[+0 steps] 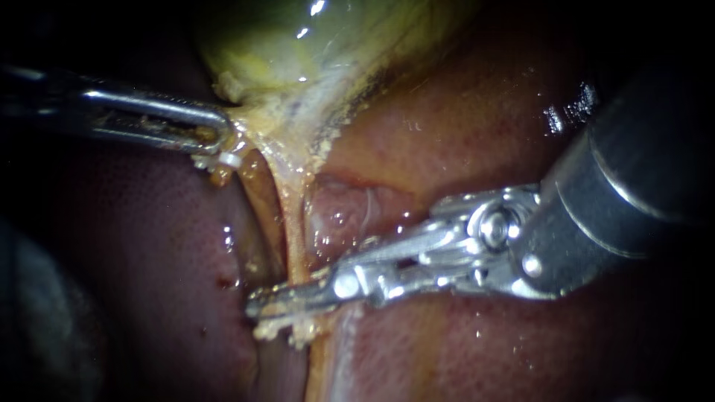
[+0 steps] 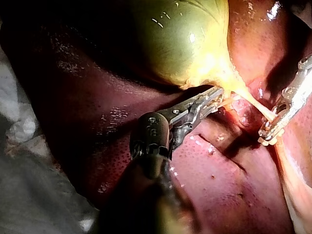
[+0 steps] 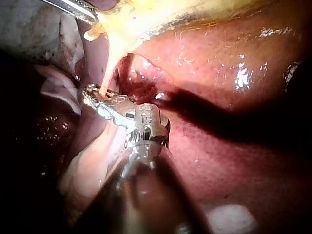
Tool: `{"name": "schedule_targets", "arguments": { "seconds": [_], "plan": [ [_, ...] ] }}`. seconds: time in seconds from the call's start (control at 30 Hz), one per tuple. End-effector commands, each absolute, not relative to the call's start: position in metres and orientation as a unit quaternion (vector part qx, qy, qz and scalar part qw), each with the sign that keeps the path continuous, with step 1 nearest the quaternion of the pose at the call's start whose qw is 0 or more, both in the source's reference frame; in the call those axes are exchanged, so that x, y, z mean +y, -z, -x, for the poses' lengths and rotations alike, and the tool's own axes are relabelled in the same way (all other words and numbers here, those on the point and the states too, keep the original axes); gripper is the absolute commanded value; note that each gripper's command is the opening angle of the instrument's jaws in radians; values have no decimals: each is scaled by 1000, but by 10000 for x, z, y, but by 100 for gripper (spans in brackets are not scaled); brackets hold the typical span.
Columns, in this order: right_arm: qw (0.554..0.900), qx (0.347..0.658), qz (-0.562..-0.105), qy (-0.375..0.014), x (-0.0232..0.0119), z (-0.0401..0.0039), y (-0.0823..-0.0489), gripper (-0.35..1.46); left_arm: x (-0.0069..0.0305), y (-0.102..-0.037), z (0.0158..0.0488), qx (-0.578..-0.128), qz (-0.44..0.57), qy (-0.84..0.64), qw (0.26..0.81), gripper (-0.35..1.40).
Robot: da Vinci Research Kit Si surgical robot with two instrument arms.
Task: Going back second clip right tube
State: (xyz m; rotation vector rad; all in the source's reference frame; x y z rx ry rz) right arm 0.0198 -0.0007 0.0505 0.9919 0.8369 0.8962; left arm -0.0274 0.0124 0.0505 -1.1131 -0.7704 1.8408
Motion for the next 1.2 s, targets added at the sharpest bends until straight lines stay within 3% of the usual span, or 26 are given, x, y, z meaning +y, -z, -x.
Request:
{"name": "schedule_targets", "arguments": {
  "seconds": [0.03, 0.2, 0.3, 0.4, 0.53, 0.7, 1.2],
  "plan": [
    [705, 376, -446, -403, -7, -198, -505, -35, 123, -505, 274, -307, 443, -733, 415, -35],
    [705, 375, -448, -401, -8, -197, -505, -35, 123, -504, 274, -307, 443, -733, 415, -35],
    [723, 401, -428, -365, -10, -199, -510, 16, 123, -504, 274, -307, 443, -733, 415, -35],
    [730, 422, -416, -340, -14, -203, -517, 35, 123, -504, 274, -307, 443, -733, 415, -35],
    [716, 457, -414, -327, -19, -207, -526, 44, 122, -503, 274, -306, 443, -733, 416, -35],
    [733, 490, -367, -297, -23, -211, -542, 49, 122, -503, 275, -306, 443, -733, 416, -35],
    [767, 530, -289, -217, -12, -189, -567, 50, 121, -502, 275, -306, 443, -733, 416, -35]
  ]
}}
